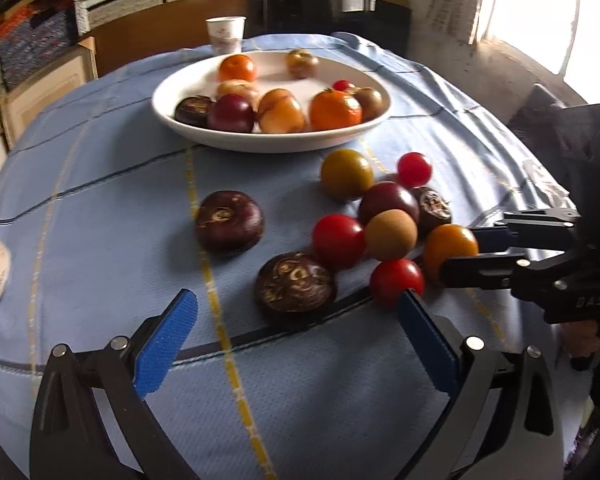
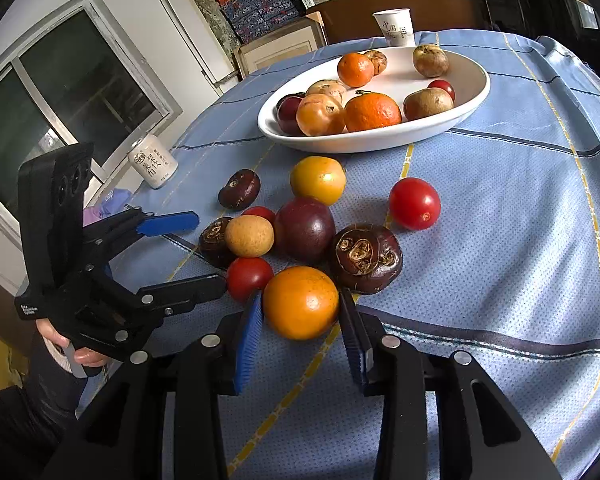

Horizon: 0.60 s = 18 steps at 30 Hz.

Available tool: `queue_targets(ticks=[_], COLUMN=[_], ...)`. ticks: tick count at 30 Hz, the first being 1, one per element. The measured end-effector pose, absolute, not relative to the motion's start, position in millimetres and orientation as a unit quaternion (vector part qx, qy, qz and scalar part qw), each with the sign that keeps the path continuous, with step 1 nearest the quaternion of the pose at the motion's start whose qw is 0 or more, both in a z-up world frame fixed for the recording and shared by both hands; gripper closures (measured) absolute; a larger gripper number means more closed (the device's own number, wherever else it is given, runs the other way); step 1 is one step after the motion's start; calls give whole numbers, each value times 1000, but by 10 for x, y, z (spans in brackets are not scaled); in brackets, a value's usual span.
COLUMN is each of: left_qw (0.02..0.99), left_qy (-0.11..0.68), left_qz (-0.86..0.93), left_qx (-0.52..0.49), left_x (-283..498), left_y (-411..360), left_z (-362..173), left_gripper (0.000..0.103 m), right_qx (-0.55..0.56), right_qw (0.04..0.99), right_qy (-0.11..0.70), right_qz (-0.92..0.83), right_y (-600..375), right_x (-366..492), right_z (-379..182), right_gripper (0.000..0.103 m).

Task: Organize fruits
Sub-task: 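Grasp the orange with the right gripper while the left gripper grasps another dark brown fruit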

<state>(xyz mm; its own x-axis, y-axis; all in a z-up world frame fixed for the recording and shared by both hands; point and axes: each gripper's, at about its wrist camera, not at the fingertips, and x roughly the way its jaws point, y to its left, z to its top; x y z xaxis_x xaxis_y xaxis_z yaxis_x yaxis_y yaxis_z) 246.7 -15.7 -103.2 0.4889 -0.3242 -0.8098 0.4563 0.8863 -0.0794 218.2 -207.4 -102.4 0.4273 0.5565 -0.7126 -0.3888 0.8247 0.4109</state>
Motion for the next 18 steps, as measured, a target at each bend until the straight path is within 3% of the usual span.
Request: queue_targets(ticks=[3, 9, 18], left_qw=[856, 849, 845], left_qy=[450, 446, 451], left_qz=[-244, -276, -274], left_qx=[72, 63, 85], left_x=[2485, 2523, 2555], left_y=[-179, -138, -63], left_z=[-1036, -997, -1069], left_gripper=[8, 30, 45], right_qx=[92, 92, 89], right_qw=[840, 840, 840], right_qy=[455, 455, 455], right_qz=[281, 282, 282], right_y=[-2077, -2076, -2075], right_x=[2184, 2183, 2174], right_z=[-1023, -1021, -1022], right_gripper=[64, 64, 64])
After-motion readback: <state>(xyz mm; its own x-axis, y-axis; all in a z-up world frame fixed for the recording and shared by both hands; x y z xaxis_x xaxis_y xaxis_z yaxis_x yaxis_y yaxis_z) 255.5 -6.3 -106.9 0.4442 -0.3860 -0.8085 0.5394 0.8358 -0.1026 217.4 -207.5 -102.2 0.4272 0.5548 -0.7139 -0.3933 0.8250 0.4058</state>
